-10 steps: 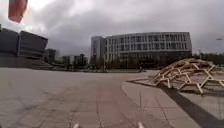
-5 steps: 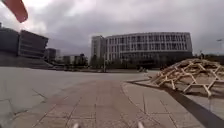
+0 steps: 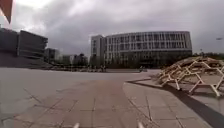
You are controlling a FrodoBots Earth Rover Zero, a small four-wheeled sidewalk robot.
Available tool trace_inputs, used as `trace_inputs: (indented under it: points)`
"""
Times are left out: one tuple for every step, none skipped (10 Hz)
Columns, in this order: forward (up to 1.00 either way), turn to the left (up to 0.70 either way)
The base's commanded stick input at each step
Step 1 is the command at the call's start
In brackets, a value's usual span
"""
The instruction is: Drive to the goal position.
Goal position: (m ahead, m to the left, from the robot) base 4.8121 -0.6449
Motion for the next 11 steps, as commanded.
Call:
trace_inputs:
  points:
    - [0.45, 0.00]
    - [0.45, 0.00]
    - [0.45, 0.00]
    - [0.45, 0.00]
    - [0.45, 0.00]
    - [0.45, 0.00]
    - [0.45, 0.00]
    - [0.45, 0.00]
    - [0.45, 0.00]
    - [0.45, 0.00]
    - [0.45, 0.00]
